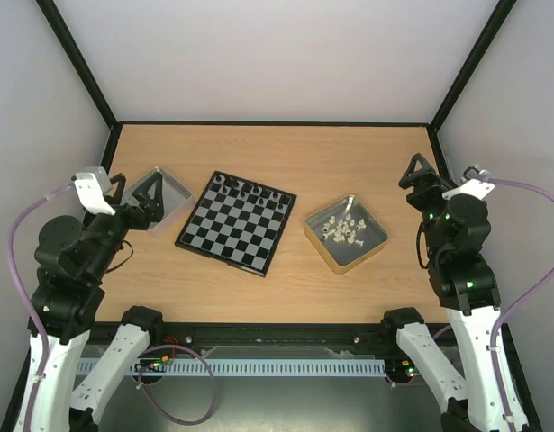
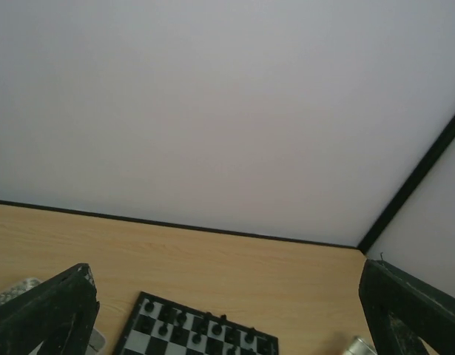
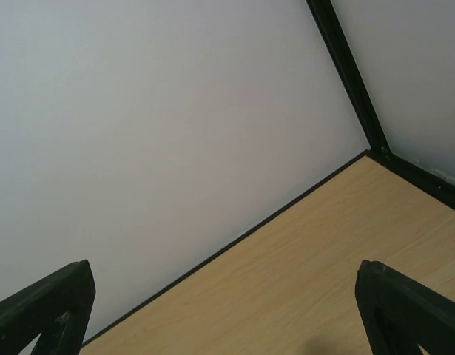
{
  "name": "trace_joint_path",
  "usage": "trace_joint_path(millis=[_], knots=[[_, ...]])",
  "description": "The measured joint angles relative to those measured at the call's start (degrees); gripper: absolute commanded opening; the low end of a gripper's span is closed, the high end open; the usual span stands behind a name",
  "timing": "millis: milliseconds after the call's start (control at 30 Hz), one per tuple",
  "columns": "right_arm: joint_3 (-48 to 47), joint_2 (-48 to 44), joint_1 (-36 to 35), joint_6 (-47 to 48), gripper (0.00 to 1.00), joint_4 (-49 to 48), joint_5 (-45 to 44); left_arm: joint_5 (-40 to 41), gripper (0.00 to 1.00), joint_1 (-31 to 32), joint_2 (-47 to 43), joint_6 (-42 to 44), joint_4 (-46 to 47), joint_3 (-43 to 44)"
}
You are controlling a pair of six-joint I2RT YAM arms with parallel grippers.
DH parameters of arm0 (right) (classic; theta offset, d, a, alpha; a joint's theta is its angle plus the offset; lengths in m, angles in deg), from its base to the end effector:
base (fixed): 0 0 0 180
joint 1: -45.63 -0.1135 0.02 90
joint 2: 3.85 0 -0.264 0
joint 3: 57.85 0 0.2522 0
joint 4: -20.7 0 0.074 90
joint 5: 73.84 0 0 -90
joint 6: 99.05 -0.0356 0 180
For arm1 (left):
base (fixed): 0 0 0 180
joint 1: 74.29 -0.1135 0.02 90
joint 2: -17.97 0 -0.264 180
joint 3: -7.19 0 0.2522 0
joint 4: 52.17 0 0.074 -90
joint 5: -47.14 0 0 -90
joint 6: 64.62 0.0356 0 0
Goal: Set up the chess pieces on the board
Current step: Pick up the chess piece from the storage box.
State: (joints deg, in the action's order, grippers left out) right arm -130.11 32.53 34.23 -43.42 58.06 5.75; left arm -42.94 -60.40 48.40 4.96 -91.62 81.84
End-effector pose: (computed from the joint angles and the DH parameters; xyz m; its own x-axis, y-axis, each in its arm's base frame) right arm 0.1197 0.0176 0.4151 -0.0307 0.5602 -0.8278 0.0000 0.8282 0.5605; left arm 0.0799 -0.0198 0.4322 -0.0086 -0.3573 -0.9340 0.2544 0.9025 -0.3476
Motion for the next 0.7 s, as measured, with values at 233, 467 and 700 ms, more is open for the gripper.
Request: trace_joint_path(millis=[233,467,700], knots=[[-0.2,0.6,3.3,-3.2,0.98,2.9,8.6,-10.6,0.99,-3.4,-2.0,-1.2,1.0,-2.5],[0.4,4.3,4.2,-3.0,0.95,3.0,18.7,-17.7,0.99,-4.3,-5.7,-3.0,2.7,-8.4],[2.5,14.8,4.3,-0.8,0.65,2.8,26.4,-21.6,0.99,-4.3,-5.7,-5.8,5.2,-16.2]])
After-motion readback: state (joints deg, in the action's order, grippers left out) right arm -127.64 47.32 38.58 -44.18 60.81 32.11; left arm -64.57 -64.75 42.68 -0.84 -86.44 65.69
